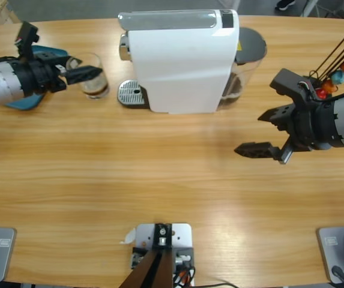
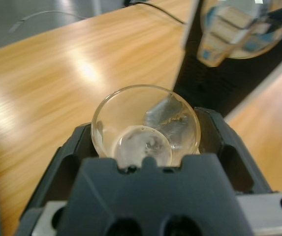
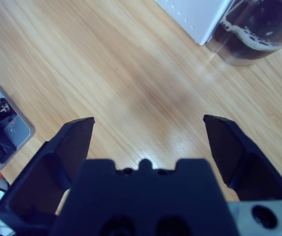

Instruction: Pour coffee

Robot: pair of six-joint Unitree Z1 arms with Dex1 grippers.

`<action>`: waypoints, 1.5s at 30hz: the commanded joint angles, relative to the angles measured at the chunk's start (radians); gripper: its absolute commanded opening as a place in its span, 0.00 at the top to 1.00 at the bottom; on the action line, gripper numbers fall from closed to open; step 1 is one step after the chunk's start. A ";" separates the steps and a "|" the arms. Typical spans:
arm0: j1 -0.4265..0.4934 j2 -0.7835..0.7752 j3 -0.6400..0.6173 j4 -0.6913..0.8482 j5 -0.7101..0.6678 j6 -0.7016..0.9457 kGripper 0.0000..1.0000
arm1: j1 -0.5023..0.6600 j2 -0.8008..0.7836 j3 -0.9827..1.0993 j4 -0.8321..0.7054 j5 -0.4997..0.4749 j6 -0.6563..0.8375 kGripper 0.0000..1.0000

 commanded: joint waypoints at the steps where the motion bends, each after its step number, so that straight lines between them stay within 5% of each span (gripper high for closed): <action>1: 0.061 -0.154 0.026 0.077 0.236 0.046 0.61 | 0.008 0.000 0.011 0.010 -0.005 0.014 0.00; 10: 0.280 -0.149 0.042 0.075 0.233 -0.010 0.61 | 0.008 -0.001 0.014 0.004 -0.004 0.014 0.00; 20: 0.445 0.049 -0.009 -0.018 0.223 -0.063 0.61 | 0.008 0.009 0.013 0.004 0.014 0.014 0.00; 41: 0.498 0.242 -0.076 -0.043 0.154 -0.074 0.58 | 0.008 0.027 0.009 0.014 0.018 0.014 0.00; 45: 0.470 0.199 -0.047 -0.049 0.161 -0.065 0.16 | 0.008 0.025 0.009 0.014 0.018 0.015 0.00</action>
